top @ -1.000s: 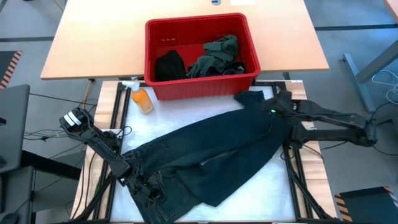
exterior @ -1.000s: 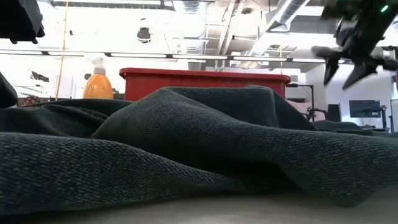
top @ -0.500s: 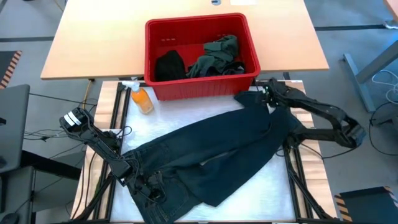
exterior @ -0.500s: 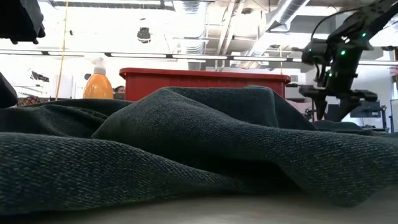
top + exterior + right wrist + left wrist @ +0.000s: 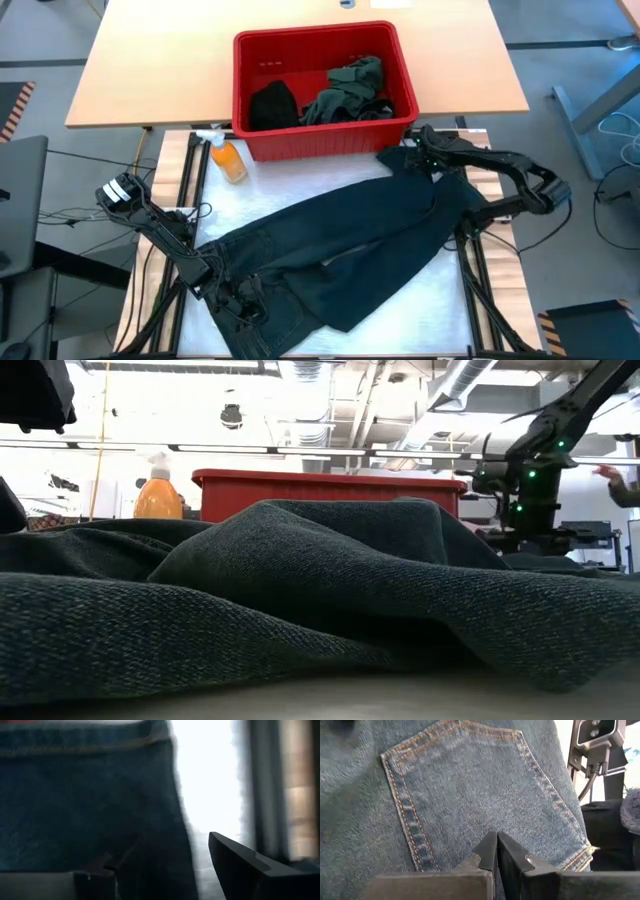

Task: Fold Laundry from Bin
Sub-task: Fold the dark blue pants

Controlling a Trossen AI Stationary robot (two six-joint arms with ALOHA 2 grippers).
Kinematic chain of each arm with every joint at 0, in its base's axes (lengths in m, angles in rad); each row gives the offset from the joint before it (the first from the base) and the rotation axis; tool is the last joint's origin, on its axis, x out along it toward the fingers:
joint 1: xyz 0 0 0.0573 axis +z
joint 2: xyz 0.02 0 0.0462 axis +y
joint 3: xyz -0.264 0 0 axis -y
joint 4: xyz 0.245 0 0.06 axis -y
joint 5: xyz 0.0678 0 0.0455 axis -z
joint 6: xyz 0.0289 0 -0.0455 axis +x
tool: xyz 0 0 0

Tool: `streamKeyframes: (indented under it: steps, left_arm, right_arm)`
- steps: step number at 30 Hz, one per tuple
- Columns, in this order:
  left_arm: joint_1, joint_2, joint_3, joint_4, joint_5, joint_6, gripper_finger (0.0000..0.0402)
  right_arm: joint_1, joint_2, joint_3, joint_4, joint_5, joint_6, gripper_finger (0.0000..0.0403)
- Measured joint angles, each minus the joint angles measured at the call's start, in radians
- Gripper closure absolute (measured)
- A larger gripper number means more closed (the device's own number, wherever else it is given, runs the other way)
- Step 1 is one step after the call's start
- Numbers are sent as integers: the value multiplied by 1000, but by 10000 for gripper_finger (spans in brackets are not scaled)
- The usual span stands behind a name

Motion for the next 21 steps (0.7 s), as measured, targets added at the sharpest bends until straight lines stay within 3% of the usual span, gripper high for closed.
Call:
streamKeyframes:
  steps: [6,14,17,21]
  left_arm:
    - [0,0,0,-1,-50,-4,401]
    - [0,0,0,-3,-42,-23,401]
    - [0,0,0,-5,-43,-14,401]
    - [0,0,0,-9,-66,4,401]
  right_arm:
    - [34,121,6,52,-22,22,195]
    - [109,39,-2,27,33,4,376]
    - [129,-63,10,-50,46,18,371]
    - [169,-231,51,-275,160,74,358]
